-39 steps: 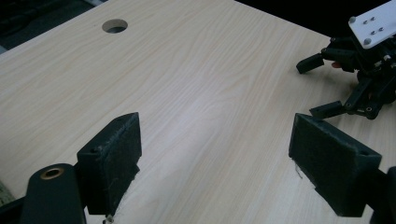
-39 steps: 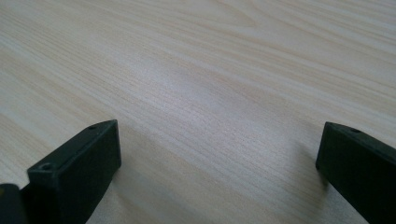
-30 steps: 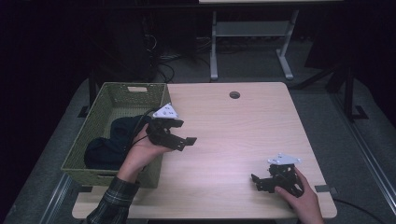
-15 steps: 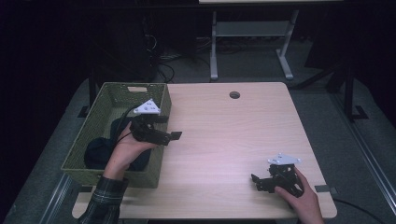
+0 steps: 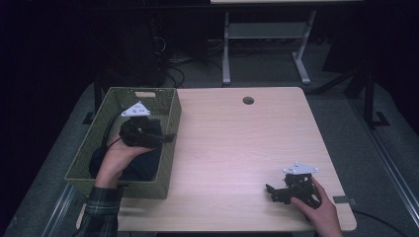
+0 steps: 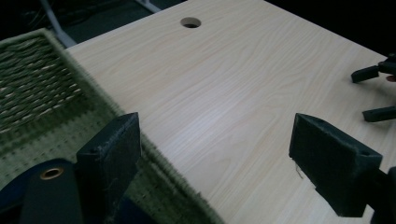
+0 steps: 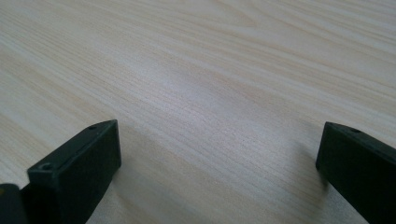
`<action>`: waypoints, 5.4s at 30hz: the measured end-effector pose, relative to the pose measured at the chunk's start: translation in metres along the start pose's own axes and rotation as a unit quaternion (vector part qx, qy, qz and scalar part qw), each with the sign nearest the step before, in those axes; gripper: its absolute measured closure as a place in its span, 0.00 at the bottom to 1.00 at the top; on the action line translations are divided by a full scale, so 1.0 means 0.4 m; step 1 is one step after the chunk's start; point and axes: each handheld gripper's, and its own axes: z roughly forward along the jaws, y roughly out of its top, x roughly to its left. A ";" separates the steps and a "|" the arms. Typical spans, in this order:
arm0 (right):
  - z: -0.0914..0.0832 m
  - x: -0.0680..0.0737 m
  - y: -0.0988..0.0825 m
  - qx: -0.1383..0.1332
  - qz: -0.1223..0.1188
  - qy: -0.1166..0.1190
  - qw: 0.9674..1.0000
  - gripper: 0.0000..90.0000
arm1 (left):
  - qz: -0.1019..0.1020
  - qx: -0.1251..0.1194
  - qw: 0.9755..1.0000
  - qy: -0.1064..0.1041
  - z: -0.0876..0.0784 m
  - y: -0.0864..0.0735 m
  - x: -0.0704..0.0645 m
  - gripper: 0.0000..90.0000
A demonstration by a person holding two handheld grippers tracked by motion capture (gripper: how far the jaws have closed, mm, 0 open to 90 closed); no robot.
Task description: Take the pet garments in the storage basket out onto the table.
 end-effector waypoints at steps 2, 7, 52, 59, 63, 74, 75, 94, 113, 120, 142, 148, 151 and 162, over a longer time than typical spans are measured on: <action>0.000 0.000 0.000 0.000 0.000 0.000 1.000 0.00 | -0.003 0.000 1.000 0.008 -0.008 -0.005 0.012 0.18; 0.000 0.000 0.000 0.000 0.000 0.000 1.000 0.00 | -0.015 0.001 1.000 0.025 -0.026 -0.018 0.039 0.18; 0.000 0.000 0.000 0.000 0.000 0.000 1.000 0.00 | -0.060 0.113 0.985 0.112 -0.011 -0.143 0.179 0.18; 0.000 0.000 0.000 0.000 0.000 0.000 1.000 0.00 | -0.060 0.141 0.981 0.118 0.009 -0.167 0.192 0.18; 0.000 0.000 0.000 0.000 0.000 0.000 1.000 0.00 | -0.060 0.156 0.978 0.123 0.019 -0.178 0.198 0.18; 0.000 0.000 0.000 0.000 0.000 0.000 1.000 0.00 | -0.054 0.193 0.971 0.133 0.059 -0.215 0.211 0.16; 0.000 0.000 0.000 0.000 0.000 0.000 1.000 0.00 | -0.051 0.199 0.969 0.134 0.062 -0.217 0.212 0.16; 0.000 0.000 0.000 0.000 0.000 0.000 1.000 0.00 | -0.056 0.265 0.952 0.145 0.099 -0.236 0.208 0.23; 0.000 0.000 0.000 0.000 0.000 0.000 1.000 0.00 | -0.122 0.224 0.961 0.112 0.052 -0.203 0.220 0.72; 0.000 0.000 0.000 0.000 0.000 0.000 1.000 0.00 | -0.142 0.146 0.974 0.102 0.012 -0.181 0.224 0.73; 0.000 0.000 0.000 0.000 0.000 0.000 1.000 0.00 | -0.152 -0.062 0.985 0.053 -0.113 -0.121 0.206 0.74; 0.000 0.000 0.000 0.000 0.000 0.000 1.000 0.00 | -0.146 -0.099 0.983 0.043 -0.141 -0.111 0.200 0.75; 0.000 0.000 0.000 0.000 0.000 0.000 1.000 0.00 | -0.135 -0.112 0.984 0.035 -0.151 -0.100 0.191 0.75; 0.000 0.000 0.000 0.000 0.000 0.000 1.000 0.00 | -0.103 -0.149 0.983 0.016 -0.174 -0.059 0.150 0.75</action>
